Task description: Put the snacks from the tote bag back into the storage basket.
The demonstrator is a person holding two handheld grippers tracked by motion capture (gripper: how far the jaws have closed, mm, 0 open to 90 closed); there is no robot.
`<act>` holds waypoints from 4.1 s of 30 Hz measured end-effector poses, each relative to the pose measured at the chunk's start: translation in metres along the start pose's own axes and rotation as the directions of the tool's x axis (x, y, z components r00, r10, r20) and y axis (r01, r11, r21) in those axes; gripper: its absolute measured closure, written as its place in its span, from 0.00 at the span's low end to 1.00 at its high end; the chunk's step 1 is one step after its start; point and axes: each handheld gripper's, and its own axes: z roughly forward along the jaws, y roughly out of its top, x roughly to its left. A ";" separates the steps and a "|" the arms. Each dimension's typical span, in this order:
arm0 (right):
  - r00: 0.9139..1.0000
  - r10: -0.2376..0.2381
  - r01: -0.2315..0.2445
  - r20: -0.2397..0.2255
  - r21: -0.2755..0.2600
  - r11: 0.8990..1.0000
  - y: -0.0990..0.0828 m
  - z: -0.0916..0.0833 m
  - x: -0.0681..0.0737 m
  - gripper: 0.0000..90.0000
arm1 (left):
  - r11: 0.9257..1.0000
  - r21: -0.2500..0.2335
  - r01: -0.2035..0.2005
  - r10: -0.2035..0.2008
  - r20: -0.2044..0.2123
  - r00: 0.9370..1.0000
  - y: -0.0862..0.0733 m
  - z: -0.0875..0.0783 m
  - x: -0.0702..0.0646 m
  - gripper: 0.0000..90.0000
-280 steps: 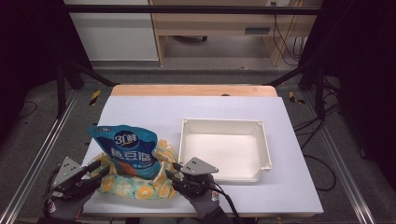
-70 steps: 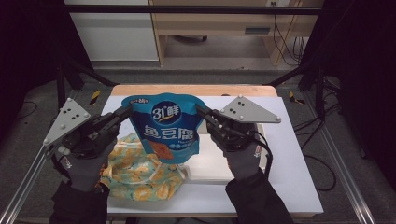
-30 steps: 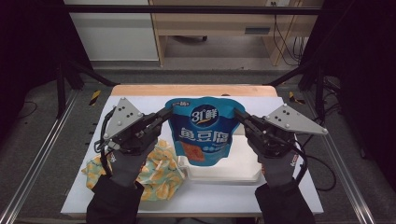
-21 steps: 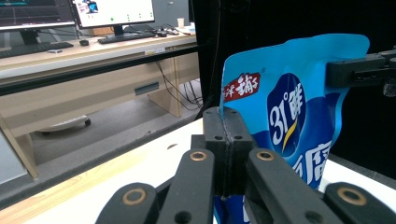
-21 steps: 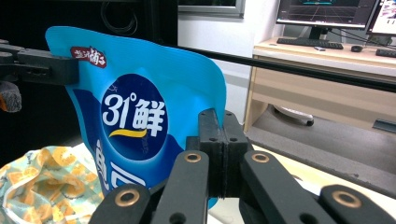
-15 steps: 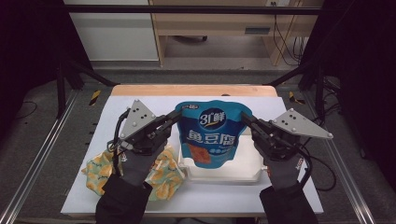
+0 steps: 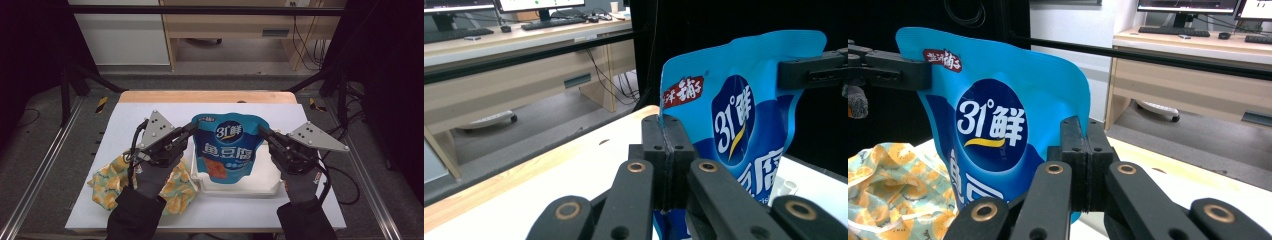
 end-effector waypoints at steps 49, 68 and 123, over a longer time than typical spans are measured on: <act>1.000 0.019 -0.018 -0.008 0.082 0.996 -0.038 0.025 -0.002 1.00 | 0.996 0.092 0.020 -0.021 0.001 1.000 -0.042 0.016 0.008 1.00; 1.000 0.021 -0.020 -0.009 0.094 0.995 -0.041 0.024 -0.002 0.99 | 0.996 0.088 0.027 -0.028 0.002 1.000 -0.046 0.016 0.006 1.00; 0.996 0.032 -0.038 0.086 0.064 0.997 -0.080 -0.012 -0.041 0.27 | 0.990 0.088 0.107 -0.091 -0.171 0.981 -0.108 -0.076 0.072 0.50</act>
